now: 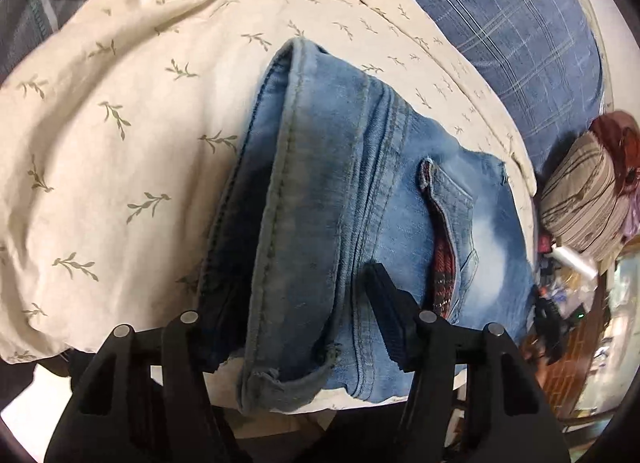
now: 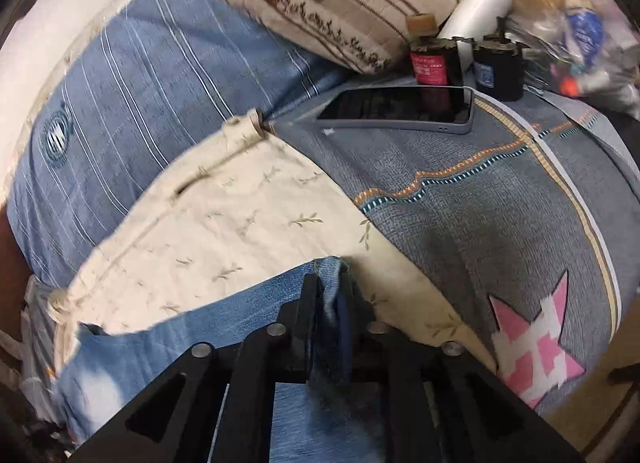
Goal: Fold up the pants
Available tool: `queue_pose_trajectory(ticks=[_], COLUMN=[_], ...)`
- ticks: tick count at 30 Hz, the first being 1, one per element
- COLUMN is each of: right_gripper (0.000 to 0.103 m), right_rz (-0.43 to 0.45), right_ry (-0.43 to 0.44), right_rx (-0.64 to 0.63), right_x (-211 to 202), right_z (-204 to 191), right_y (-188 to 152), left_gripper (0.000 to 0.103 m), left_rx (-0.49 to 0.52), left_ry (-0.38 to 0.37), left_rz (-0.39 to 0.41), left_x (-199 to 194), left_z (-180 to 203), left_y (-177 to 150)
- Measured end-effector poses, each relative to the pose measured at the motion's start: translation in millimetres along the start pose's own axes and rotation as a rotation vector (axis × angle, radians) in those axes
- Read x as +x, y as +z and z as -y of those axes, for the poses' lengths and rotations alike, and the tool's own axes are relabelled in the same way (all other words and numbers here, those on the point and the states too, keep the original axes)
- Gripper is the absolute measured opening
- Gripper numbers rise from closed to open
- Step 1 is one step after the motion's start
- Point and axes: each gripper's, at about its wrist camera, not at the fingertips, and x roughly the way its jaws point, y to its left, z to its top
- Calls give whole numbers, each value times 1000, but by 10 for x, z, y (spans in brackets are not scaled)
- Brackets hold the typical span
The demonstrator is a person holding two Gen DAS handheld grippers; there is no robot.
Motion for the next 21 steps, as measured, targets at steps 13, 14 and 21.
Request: queue_pose_trajectory(ticks=[13,14,21], right_gripper=[50,50,50], right_rz=[-21,-17,-7], right_ry=[57,51,40], right_rx=[236,241,294], right_x=[-619,-605,-646], right_z=[617,623,663], right_y=[-815,-847,-837], left_gripper=[73,74,74], left_rx=[16,12,-12], left_ry=[-213,-225,-271], left_rz=[-27,-36,-124], left_x=[-480,-457,-218], left_z=[-205,-179,-116], left_y=[-469,-492,-662])
